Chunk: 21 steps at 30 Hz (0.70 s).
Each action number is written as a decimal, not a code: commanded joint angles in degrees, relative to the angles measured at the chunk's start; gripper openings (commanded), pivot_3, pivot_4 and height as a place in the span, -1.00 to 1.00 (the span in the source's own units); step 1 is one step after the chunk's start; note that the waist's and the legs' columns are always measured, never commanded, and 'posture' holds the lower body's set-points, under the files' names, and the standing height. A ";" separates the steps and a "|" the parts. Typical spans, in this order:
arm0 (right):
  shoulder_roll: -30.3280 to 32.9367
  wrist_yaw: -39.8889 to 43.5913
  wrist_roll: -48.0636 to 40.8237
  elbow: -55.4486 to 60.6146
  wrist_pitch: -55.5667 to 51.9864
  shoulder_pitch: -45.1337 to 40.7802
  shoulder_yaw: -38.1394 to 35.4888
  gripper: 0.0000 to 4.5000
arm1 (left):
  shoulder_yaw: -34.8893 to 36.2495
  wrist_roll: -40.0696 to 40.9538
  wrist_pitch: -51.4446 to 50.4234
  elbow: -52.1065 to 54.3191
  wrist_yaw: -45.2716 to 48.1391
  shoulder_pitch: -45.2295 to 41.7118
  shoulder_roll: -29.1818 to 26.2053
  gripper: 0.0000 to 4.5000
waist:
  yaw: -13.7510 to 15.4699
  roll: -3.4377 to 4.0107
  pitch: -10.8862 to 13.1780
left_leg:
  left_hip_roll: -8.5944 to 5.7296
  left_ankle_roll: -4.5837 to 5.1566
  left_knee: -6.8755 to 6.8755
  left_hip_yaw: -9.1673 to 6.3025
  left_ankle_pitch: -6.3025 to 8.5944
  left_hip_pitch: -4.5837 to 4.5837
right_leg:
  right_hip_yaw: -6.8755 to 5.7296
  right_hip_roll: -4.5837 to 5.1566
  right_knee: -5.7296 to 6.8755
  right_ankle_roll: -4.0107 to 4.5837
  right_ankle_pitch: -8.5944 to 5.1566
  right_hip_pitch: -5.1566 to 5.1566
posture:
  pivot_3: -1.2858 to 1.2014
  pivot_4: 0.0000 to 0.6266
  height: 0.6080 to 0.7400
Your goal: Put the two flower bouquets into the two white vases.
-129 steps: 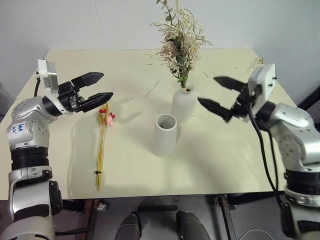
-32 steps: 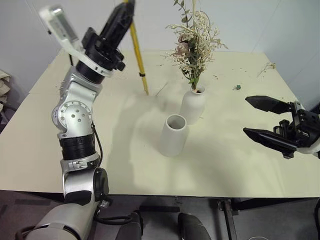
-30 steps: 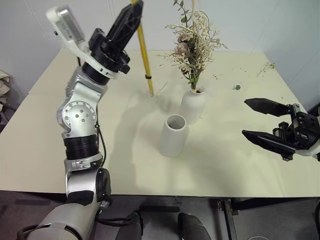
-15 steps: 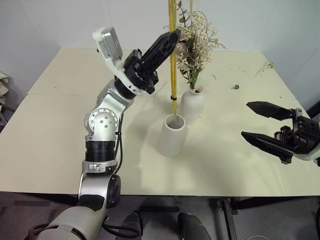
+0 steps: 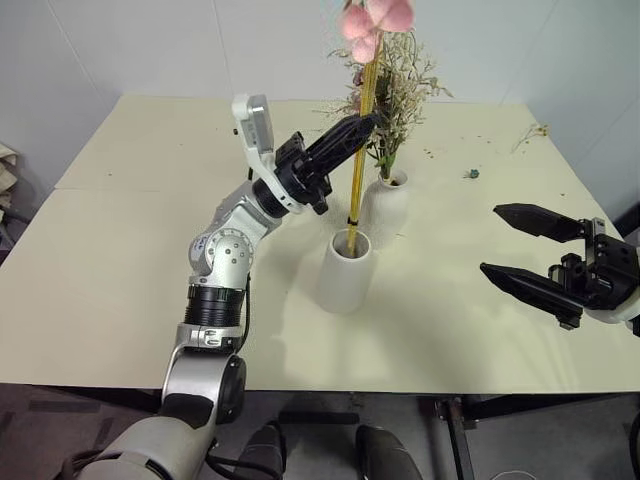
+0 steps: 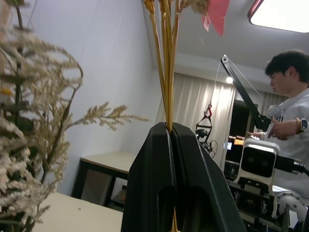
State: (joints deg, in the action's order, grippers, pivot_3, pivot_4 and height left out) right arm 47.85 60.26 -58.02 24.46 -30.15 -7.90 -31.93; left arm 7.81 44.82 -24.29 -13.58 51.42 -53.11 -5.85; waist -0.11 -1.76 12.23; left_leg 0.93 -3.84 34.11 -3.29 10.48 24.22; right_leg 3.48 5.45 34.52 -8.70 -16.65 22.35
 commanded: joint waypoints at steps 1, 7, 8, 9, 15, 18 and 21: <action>0.25 -0.66 -1.28 2.00 0.90 0.51 -2.47 1.00 | -1.31 -1.14 0.71 2.29 2.39 1.83 -0.78 -0.98 | 0.00 0.00 0.00 | 0.00 0.00 0.00 0.00 0.00 0.00 | 0.00 0.00 0.00 0.00 0.00 0.00 | 0.03 -0.52 1.00; 0.57 -1.26 -1.41 2.12 1.00 0.87 -2.93 1.00 | -2.27 -2.60 1.10 1.82 4.50 3.02 -1.54 -0.48 | 0.09 0.00 0.00 | 0.00 0.00 0.00 0.00 0.00 0.01 | 0.00 0.01 0.00 0.01 0.00 0.01 | 0.03 -0.52 1.00; 0.66 -1.17 -1.37 2.02 1.04 0.92 -2.98 1.00 | -2.35 -2.70 1.06 1.87 4.87 3.07 -1.59 -0.34 | 0.10 0.00 0.00 | 0.00 0.00 0.00 0.00 0.00 0.01 | 0.00 0.01 0.00 0.01 0.00 0.00 | 0.03 -0.52 1.00; 0.82 -1.09 -1.38 1.88 1.02 0.84 -3.06 1.00 | -2.41 -2.88 1.17 1.96 5.13 3.16 -1.72 -0.21 | 0.09 0.00 0.00 | 0.00 0.00 -0.01 0.00 0.00 0.01 | 0.00 0.01 0.00 0.01 -0.01 0.00 | 0.03 -0.52 1.00; 1.79 -0.46 -1.43 1.29 0.83 0.69 -3.87 1.00 | -2.57 -1.87 -1.41 5.42 7.81 4.00 -4.44 0.59 | -0.06 0.00 0.00 | 0.00 0.00 -0.02 0.00 0.00 0.00 | 0.00 0.00 0.00 0.00 0.00 0.01 | 0.03 -0.52 1.00; 2.47 -0.04 -1.32 1.45 0.34 1.44 -4.58 1.00 | -3.28 -3.50 -1.39 7.63 10.18 4.92 -8.55 1.00 | 0.00 0.01 0.00 | 0.01 0.00 -0.04 0.00 0.00 0.00 | 0.00 0.00 0.01 0.00 0.00 0.02 | 0.03 -0.52 1.00; 3.35 0.83 -0.97 1.04 0.13 2.39 -5.37 1.00 | -4.40 -6.44 -0.16 8.35 12.36 5.66 -13.61 1.00 | -0.08 0.01 0.00 | 0.01 0.00 -0.05 0.00 0.00 -0.01 | 0.00 0.00 0.01 0.01 0.00 0.01 | 0.03 -0.52 1.00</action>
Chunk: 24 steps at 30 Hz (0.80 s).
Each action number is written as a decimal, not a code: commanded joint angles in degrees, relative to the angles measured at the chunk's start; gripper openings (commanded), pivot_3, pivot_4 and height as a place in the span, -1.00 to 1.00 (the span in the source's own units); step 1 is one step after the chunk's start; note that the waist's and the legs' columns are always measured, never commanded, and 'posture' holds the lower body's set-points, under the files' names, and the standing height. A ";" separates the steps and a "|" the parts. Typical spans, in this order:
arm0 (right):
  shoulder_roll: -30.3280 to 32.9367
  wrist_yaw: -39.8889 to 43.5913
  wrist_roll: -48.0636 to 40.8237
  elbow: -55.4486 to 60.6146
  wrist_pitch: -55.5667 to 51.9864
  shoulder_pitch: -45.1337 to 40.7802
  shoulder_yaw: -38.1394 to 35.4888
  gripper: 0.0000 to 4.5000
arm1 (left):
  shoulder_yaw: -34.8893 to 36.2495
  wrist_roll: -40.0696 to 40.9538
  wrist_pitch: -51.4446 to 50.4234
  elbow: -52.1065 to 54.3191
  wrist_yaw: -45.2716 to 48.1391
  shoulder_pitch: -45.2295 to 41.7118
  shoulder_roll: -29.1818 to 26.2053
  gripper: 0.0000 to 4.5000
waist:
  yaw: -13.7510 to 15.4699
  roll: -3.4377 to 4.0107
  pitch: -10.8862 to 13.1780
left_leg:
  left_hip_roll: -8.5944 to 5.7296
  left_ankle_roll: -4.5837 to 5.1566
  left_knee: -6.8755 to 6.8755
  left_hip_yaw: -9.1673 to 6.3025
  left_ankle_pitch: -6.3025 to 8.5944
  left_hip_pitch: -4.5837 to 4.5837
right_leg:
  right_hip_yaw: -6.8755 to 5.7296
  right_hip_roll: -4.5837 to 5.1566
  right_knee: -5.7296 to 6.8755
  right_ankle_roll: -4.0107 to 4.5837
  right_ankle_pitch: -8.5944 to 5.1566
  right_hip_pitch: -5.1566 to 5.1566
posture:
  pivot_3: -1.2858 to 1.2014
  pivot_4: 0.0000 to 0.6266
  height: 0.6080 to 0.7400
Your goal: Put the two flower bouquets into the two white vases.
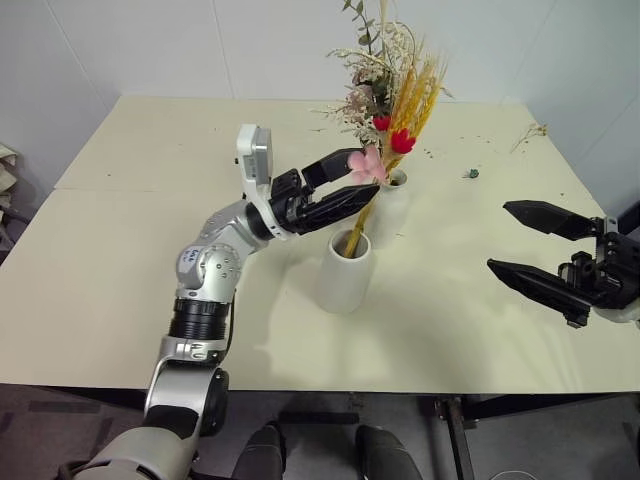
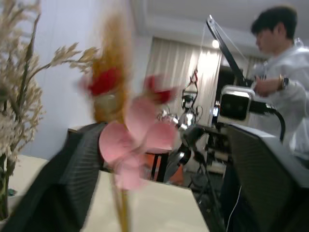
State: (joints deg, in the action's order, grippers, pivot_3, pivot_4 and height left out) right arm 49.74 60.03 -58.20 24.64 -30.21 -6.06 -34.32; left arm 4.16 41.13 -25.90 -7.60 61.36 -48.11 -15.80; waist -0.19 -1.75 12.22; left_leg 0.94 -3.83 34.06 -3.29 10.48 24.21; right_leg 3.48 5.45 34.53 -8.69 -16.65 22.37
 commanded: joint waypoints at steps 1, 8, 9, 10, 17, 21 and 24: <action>2.07 1.48 -0.38 0.66 0.09 1.02 -3.07 1.00 | -1.27 -4.92 2.74 1.61 4.16 0.89 -6.79 1.00 | -0.01 0.00 0.00 | 0.00 0.00 0.00 0.00 0.00 -0.01 | 0.00 0.00 0.00 0.01 -0.01 0.00 | 0.03 -0.52 1.00; 6.38 5.17 1.60 -3.61 -0.14 1.60 -4.11 1.00 | -2.73 -22.14 18.59 -14.93 4.12 -3.03 -21.76 1.00 | 0.12 0.00 0.00 | 0.00 0.03 0.00 0.02 -0.02 0.00 | -0.01 0.04 -0.10 0.57 -0.24 -0.03 | 0.03 -0.52 1.00; 6.94 5.74 1.82 -4.49 -0.16 1.31 -4.27 1.00 | -2.73 -23.62 20.73 -17.55 3.86 -3.82 -22.76 1.00 | 0.10 0.01 0.01 | 0.00 0.06 -0.01 0.03 -0.04 0.02 | 0.00 0.04 -0.14 0.80 -0.33 0.01 | 0.03 -0.52 1.00; 7.54 6.36 2.30 -5.63 0.06 0.96 -4.25 1.00 | -2.54 -23.73 21.89 -19.55 4.43 -4.31 -23.25 1.00 | -0.02 0.01 0.00 | 0.00 0.08 -0.02 0.03 -0.05 0.03 | 0.00 0.04 -0.15 0.82 -0.33 0.02 | 0.03 -0.52 1.00; 9.99 8.98 3.81 -9.31 -0.57 1.26 -6.23 1.00 | -1.78 -25.90 30.11 -35.38 14.00 -8.12 -28.64 1.00 | 0.04 0.01 0.01 | 0.03 0.08 -0.20 0.08 -0.05 0.03 | -0.01 0.05 -0.16 0.68 -0.25 0.07 | 0.03 -0.52 1.00; 10.35 10.17 4.52 -10.72 -0.73 1.72 -7.36 1.00 | -0.59 -26.61 32.33 -40.79 15.66 -10.20 -30.20 1.00 | 0.08 0.01 0.01 | 0.03 0.07 -0.29 0.06 -0.02 0.04 | -0.06 0.04 -0.07 0.00 0.10 0.15 | 0.03 -0.52 1.00; 10.34 10.27 5.30 -11.75 -0.38 0.78 -6.07 1.00 | 0.76 -26.89 34.79 -45.33 14.49 -11.57 -30.69 1.00 | 0.02 0.01 0.00 | 0.03 0.06 -0.28 0.06 -0.01 0.04 | -0.06 0.04 -0.08 0.00 0.10 0.14 | 0.03 -0.52 1.00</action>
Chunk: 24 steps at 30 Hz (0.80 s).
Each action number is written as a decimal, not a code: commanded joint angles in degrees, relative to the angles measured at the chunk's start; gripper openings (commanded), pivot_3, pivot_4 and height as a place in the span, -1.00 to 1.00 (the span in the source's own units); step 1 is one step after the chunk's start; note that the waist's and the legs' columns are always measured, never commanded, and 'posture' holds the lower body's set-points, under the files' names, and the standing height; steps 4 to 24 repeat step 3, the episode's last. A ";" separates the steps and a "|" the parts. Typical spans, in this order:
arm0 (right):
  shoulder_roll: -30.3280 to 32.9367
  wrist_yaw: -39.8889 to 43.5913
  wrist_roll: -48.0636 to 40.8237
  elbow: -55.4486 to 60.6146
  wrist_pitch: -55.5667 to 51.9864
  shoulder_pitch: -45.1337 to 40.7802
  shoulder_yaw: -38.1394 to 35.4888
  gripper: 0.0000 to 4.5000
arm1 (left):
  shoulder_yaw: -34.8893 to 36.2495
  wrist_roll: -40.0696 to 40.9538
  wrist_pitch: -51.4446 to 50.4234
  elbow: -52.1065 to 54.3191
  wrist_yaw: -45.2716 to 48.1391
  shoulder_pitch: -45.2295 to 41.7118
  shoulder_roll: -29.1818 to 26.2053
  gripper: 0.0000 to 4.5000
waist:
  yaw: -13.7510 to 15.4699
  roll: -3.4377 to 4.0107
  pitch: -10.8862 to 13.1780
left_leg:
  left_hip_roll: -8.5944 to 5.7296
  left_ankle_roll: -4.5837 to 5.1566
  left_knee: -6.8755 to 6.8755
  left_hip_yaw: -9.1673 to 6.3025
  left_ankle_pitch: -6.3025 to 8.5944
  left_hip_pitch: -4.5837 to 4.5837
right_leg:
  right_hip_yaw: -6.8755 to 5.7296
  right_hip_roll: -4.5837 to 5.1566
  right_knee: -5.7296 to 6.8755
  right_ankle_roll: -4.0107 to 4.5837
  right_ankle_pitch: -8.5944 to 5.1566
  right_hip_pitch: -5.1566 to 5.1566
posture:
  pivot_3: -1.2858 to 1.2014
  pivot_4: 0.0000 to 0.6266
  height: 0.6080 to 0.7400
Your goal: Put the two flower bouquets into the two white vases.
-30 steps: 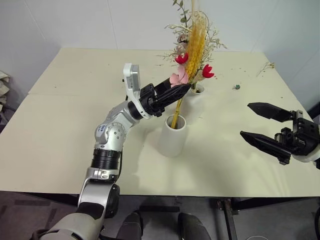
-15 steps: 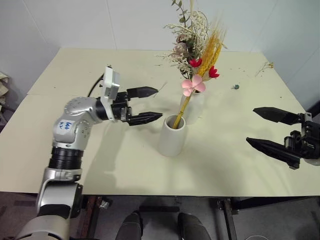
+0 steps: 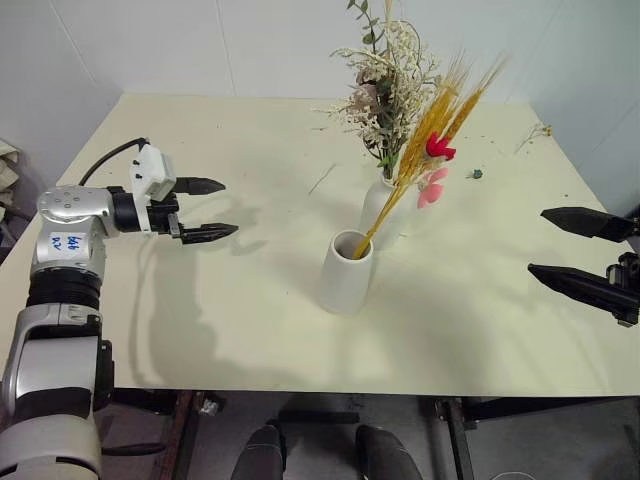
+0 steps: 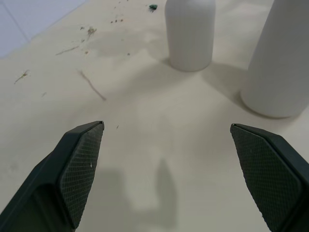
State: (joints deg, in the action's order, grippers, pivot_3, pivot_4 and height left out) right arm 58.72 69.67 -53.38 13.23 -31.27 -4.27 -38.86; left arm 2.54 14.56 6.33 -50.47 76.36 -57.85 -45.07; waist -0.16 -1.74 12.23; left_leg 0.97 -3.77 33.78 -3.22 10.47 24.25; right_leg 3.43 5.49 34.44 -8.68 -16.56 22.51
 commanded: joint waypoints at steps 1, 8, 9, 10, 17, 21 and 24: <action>1.32 0.61 0.64 -0.46 0.69 -1.28 -1.20 1.00 | 2.64 -0.53 3.11 -3.14 -1.00 -2.01 -1.42 1.00 | -0.01 0.00 0.00 | 0.00 0.00 0.01 0.00 0.00 0.00 | 0.00 0.00 0.00 0.01 0.00 0.00 | 0.03 -0.52 1.00; 1.09 0.42 0.82 -0.37 0.57 -1.79 -0.73 1.00 | 3.34 -0.46 3.96 -3.81 -1.59 -2.19 -1.05 1.00 | -0.03 0.00 0.00 | 0.00 0.00 0.01 0.00 0.00 -0.01 | 0.00 0.00 0.02 0.00 0.00 0.00 | 0.03 -0.52 1.00; 1.09 0.42 0.82 -0.37 0.57 -1.79 -0.73 1.00 | 3.34 -0.46 3.96 -3.81 -1.59 -2.19 -1.05 1.00 | -0.03 0.00 0.00 | 0.00 0.00 0.01 0.00 0.00 -0.01 | 0.00 0.00 0.02 0.00 0.00 0.00 | 0.03 -0.52 1.00; 1.09 0.42 0.82 -0.37 0.57 -1.79 -0.73 1.00 | 3.34 -0.46 3.96 -3.81 -1.59 -2.19 -1.05 1.00 | -0.03 0.00 0.00 | 0.00 0.00 0.01 0.00 0.00 -0.01 | 0.00 0.00 0.02 0.00 0.00 0.00 | 0.03 -0.52 1.00; 1.09 0.42 0.82 -0.37 0.57 -1.79 -0.73 1.00 | 3.34 -0.46 3.96 -3.81 -1.59 -2.19 -1.05 1.00 | -0.03 0.00 0.00 | 0.00 0.00 0.01 0.00 0.00 -0.01 | 0.00 0.00 0.02 0.00 0.00 0.00 | 0.03 -0.52 1.00; 1.09 0.42 0.82 -0.37 0.57 -1.79 -0.73 1.00 | 3.34 -0.46 3.96 -3.81 -1.59 -2.19 -1.05 1.00 | -0.03 0.00 0.00 | 0.00 0.00 0.01 0.00 0.00 -0.01 | 0.00 0.00 0.02 0.00 0.00 0.00 | 0.03 -0.52 1.00; 1.09 0.42 0.82 -0.37 0.57 -1.79 -0.73 1.00 | 3.34 -0.46 3.96 -3.81 -1.59 -2.19 -1.05 1.00 | -0.03 0.00 0.00 | 0.00 0.00 0.01 0.00 0.00 -0.01 | 0.00 0.00 0.02 0.00 0.00 0.00 | 0.03 -0.52 1.00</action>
